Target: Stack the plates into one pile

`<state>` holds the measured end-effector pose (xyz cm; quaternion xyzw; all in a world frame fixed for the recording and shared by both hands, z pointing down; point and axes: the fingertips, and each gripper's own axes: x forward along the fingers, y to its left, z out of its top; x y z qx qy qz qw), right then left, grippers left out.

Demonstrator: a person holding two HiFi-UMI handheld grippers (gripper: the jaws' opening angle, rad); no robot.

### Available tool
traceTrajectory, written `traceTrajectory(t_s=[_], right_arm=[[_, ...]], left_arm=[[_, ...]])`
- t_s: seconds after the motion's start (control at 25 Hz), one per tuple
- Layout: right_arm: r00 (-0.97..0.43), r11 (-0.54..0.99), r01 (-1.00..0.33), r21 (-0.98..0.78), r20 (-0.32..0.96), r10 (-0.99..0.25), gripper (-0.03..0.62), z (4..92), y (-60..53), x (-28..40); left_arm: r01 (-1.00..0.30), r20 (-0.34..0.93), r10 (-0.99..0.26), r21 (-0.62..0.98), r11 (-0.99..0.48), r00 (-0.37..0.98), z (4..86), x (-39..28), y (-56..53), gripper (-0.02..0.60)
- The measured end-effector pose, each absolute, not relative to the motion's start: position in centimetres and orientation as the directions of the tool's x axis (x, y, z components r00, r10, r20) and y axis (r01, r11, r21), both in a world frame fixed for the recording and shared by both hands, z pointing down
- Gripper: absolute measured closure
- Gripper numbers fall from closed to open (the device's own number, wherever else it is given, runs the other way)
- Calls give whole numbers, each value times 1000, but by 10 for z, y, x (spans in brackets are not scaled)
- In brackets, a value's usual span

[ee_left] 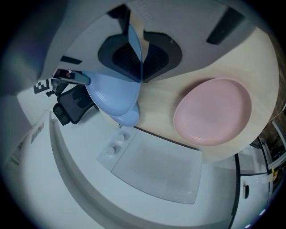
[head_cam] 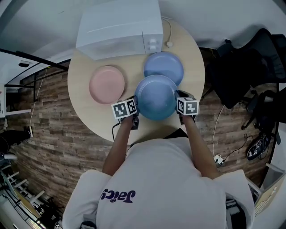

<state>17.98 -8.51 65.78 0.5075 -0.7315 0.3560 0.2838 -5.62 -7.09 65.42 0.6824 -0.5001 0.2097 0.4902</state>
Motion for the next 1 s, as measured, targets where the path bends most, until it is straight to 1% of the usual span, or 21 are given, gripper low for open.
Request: traceTrajectory(t_s=[0.4,0.8,1.0], right_arm=[[-323,251,-944,-215,765,-558,554,655,-169,220],[-330,259,-940,-220,771,-544,554,674,-229,233],[-323,256,-943,-212,771,-549,554,679,-251,236]], left_arm=[[-891,766,-518,453,12,382,655,-16,-142,555],[-909,792,-516,412,56,327,676,-2,-190,555],[-926,789,-533,377,29,305,680,3,-209,555]])
